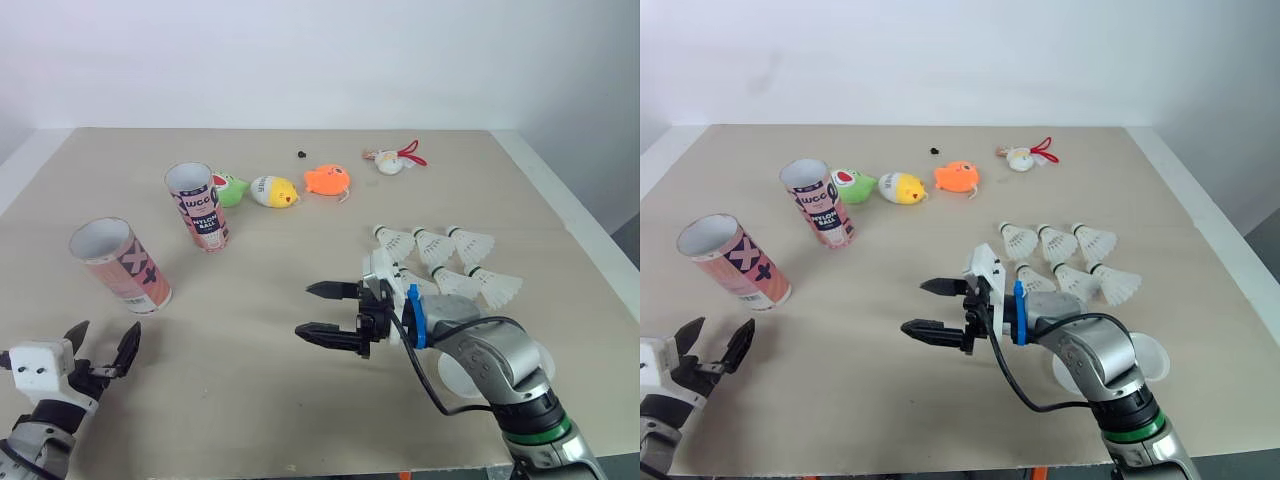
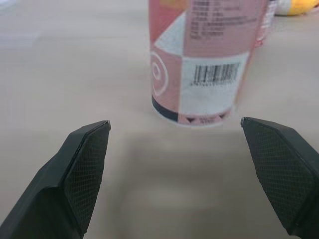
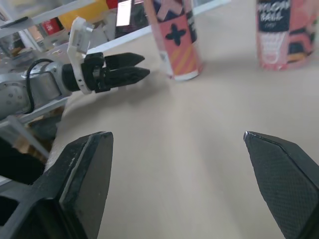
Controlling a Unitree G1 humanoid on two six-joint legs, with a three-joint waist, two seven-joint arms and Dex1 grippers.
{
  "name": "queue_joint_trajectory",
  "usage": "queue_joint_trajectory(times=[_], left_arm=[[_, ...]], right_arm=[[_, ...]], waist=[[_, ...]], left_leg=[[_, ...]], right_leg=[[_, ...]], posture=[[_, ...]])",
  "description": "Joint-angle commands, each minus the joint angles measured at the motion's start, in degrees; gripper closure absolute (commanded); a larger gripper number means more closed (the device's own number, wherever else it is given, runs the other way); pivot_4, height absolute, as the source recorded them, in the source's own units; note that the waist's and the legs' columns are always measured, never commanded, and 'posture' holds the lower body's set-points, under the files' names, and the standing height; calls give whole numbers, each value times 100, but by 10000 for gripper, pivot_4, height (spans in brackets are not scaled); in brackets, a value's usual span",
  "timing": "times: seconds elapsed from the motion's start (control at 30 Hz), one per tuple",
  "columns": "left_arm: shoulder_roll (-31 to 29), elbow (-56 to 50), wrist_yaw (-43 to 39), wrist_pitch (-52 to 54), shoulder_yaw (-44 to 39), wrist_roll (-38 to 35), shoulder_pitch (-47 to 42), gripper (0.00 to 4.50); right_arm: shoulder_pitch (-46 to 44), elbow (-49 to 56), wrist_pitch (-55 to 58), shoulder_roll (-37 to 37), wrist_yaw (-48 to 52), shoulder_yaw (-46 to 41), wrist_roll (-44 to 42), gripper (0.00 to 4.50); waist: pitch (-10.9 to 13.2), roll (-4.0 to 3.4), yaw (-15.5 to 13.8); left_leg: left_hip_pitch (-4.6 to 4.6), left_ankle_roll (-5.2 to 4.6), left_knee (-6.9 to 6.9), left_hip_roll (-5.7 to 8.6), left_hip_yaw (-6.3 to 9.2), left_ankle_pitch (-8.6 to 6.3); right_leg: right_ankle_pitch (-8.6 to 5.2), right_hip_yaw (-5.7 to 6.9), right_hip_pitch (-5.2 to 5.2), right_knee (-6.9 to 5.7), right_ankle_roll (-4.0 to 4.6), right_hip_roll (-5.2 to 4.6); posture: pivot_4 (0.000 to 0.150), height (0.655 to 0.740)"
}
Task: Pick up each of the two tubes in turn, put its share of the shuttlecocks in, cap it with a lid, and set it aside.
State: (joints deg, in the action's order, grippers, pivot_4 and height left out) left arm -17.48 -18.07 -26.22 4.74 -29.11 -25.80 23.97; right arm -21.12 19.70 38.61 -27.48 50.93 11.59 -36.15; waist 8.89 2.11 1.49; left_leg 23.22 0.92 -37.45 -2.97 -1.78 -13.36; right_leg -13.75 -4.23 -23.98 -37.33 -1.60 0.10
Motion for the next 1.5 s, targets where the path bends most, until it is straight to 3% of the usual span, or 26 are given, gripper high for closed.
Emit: queue_joint_trajectory(times=[0.03,0.5,0.93,1.5], left_arm=[[-102,37,22,-97,-13,86,-52,1432],[-543,831,-488,-267,106,166,-678,1432],[-1068,2290,-978,-533,490,417,-2040,1432],[-1131,3273,-960,-802,750,621,-3154,1432]], right_arm=[[-162,17,-132,62,76,-46,15,0],[-254,32,-60,76,216,-156,-84,0],[-288,124,16,91,161,-204,-170,0],[-222,219,50,78,53,-237,-194,0]], waist=[[0,0,0],[0,-1,-1],[0,0,-11],[0,-1,-11]], left_leg=[[0,0,0,0,0,0],[-2,-2,-2,-3,0,1],[-1,-2,-3,-4,4,1],[2,-2,-5,-2,8,2]], right_leg=[[0,0,0,0,0,0],[2,1,-3,-10,3,3],[14,4,-4,-21,-17,7],[11,4,-7,-34,-16,6]], posture=[[1500,7400],[1500,7400],[1500,7400],[1500,7400]])
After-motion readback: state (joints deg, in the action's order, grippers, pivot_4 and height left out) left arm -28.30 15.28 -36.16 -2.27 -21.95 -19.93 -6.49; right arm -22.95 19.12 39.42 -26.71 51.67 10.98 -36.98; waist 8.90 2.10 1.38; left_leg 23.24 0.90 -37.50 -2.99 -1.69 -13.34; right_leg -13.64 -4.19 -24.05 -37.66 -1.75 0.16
